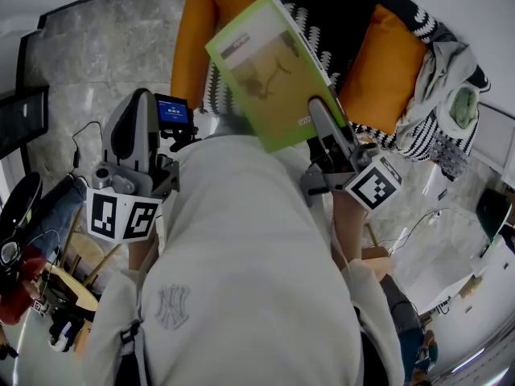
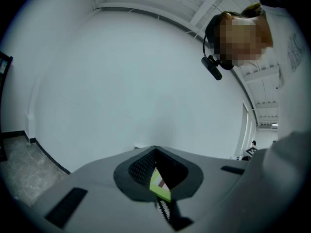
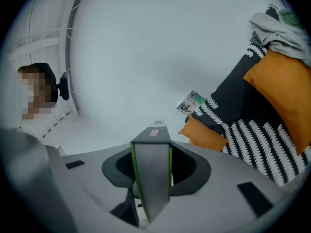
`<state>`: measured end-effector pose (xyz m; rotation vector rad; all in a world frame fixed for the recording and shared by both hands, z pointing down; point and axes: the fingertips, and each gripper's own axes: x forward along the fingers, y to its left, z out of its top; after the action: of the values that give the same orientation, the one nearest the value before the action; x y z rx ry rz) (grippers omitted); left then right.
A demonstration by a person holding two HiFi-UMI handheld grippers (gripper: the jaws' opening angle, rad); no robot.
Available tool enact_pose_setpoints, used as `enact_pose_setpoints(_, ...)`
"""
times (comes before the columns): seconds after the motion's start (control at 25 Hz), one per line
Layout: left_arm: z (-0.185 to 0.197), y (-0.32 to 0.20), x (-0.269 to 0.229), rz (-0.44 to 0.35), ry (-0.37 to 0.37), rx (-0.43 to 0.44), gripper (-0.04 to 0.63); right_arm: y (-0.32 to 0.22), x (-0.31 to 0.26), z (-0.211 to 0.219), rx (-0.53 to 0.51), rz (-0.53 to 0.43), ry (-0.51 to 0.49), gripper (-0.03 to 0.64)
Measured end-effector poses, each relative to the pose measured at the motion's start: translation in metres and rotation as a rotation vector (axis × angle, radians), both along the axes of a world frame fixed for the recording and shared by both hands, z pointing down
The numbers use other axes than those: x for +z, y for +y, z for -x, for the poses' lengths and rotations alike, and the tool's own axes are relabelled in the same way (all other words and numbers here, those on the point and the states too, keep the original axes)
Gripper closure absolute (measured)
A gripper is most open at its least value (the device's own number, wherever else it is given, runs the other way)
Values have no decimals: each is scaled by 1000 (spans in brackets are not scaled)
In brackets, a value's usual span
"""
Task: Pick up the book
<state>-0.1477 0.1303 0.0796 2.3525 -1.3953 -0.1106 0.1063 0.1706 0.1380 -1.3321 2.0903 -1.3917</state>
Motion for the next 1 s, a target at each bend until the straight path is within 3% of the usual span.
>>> enact_pose_setpoints(1.0,-3,-2,0,3,6,-4,586,-3,-1,-2,-19,-3,28,468)
